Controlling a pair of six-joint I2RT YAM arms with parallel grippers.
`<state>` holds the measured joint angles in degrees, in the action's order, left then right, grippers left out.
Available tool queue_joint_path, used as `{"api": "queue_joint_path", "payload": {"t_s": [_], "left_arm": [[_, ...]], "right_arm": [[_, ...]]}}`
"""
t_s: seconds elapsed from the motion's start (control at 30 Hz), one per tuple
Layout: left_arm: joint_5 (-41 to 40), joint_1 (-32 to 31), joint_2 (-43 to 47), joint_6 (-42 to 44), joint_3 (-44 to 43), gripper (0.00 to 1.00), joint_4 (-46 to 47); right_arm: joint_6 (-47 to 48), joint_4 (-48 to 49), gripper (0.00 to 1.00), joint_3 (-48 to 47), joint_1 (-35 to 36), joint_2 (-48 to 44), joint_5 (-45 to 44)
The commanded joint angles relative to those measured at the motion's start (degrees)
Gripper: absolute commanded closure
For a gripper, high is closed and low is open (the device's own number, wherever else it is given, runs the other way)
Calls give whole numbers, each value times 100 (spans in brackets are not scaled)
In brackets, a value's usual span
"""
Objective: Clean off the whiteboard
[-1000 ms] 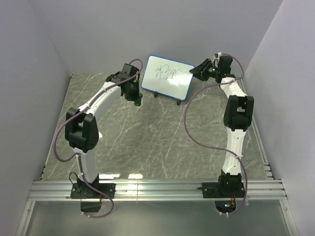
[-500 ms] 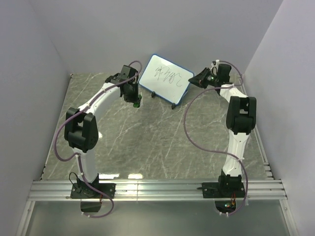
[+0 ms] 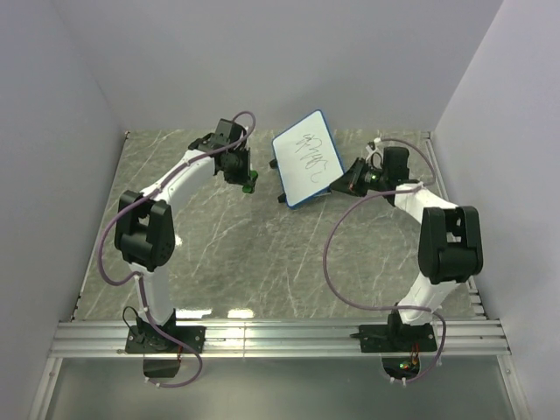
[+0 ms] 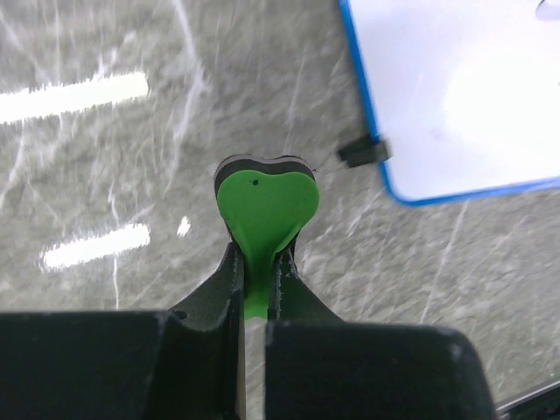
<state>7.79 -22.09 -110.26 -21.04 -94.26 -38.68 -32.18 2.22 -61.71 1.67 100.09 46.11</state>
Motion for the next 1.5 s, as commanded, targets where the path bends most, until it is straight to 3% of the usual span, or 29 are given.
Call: {"api": "queue_joint_path", "payload": {"t_s": [0.0,0.4,0.57,0.6,0.63,0.7,0.77,0.9,1.2,1.23,1.27,1.47], "left_arm": [[205,3,5,65,-470,100,352],[311,-849,-487,-234,-1376,100,413],[495,-1017,-611,-568,-1569,100,589],[452,-1017,-594,-568,-1578,100,607],[434,-1034,-593,-559,-1604,100,616],[408,-1035,-646,-551,-1674,100,598],[390,-1035,-760,-516,-1885,100,519],[495,-1035,-953,-358,-2245,100,466],[1320,-1035,-971,-155,-2097,100,677],[1391,-1061,-971,-146,-2097,100,686],[1531,-1070,-989,-138,-2105,100,695],[1805,-1184,-1138,-41,-2246,100,704]], "right_arm": [[327,-292,100,501,131,-437,65],[678,-1083,100,1100,202,-1554,-207],[775,-1477,98,741,193,-1520,-286],[784,-1531,93,653,193,-1458,-295],[740,-1566,72,521,184,-1405,-304],[722,-1637,46,354,193,-1282,-330],[696,-1698,35,257,193,-1194,-400],[635,-1733,29,-68,176,-1019,-436],[634,-2137,33,-701,0,-895,-734],[669,-2242,36,-728,-70,-939,-761],[670,-2287,46,-746,-97,-948,-779],[635,-2226,63,-675,-141,-773,-700]]}}
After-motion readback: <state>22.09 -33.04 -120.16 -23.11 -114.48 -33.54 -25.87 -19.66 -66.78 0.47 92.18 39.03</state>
